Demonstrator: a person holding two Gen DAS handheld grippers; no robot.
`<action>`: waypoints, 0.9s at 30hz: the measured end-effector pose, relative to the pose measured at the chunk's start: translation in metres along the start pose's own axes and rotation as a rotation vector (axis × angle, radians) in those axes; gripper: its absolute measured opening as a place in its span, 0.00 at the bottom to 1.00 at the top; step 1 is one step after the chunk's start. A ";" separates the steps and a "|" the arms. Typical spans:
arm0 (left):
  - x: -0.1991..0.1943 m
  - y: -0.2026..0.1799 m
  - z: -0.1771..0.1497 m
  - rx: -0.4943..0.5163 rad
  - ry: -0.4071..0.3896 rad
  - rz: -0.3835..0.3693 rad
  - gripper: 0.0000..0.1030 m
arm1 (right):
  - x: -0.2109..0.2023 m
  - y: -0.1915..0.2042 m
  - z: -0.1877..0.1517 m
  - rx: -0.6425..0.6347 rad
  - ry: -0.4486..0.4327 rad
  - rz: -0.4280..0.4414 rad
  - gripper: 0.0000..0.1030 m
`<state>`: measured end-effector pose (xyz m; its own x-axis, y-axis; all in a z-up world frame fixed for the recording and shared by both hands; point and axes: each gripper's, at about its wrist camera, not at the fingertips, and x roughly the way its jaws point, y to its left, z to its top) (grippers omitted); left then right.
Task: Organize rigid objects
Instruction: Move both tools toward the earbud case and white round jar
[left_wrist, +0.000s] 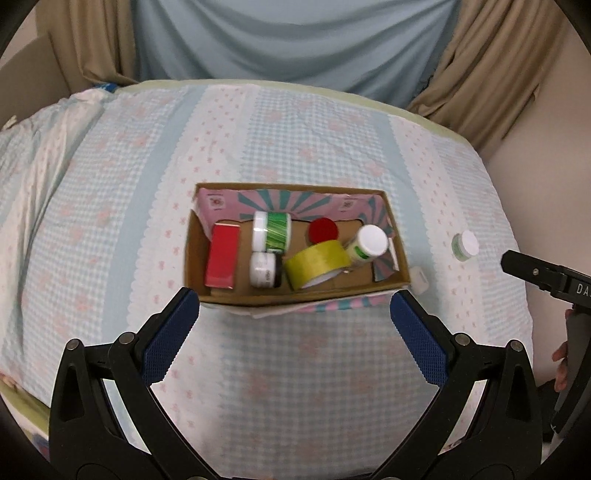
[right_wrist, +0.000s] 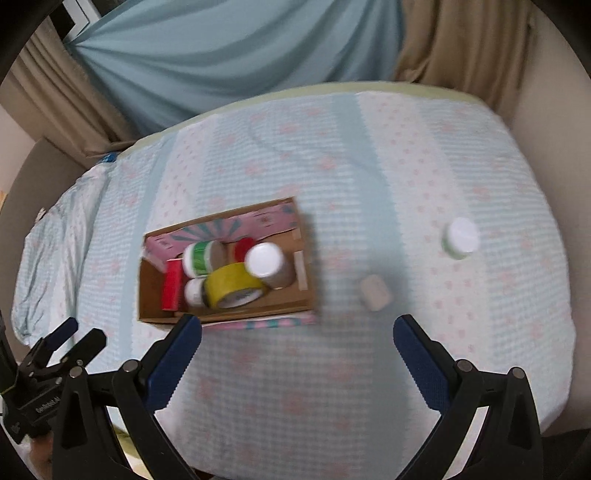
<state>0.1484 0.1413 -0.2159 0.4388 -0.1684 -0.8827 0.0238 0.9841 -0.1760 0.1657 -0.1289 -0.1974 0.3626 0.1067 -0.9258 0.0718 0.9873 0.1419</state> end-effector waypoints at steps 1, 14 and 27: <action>0.001 -0.007 -0.002 0.001 0.004 -0.001 1.00 | -0.002 -0.007 -0.001 0.005 0.009 0.002 1.00; 0.007 -0.131 -0.038 -0.065 -0.075 0.148 1.00 | -0.026 -0.136 -0.011 -0.067 -0.083 -0.007 1.00; 0.101 -0.257 -0.062 -0.156 -0.027 0.159 1.00 | 0.025 -0.256 0.008 -0.169 -0.044 -0.041 1.00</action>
<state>0.1312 -0.1320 -0.2864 0.4503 -0.0082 -0.8928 -0.1856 0.9772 -0.1026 0.1639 -0.3801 -0.2544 0.4031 0.0648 -0.9129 -0.0690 0.9968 0.0403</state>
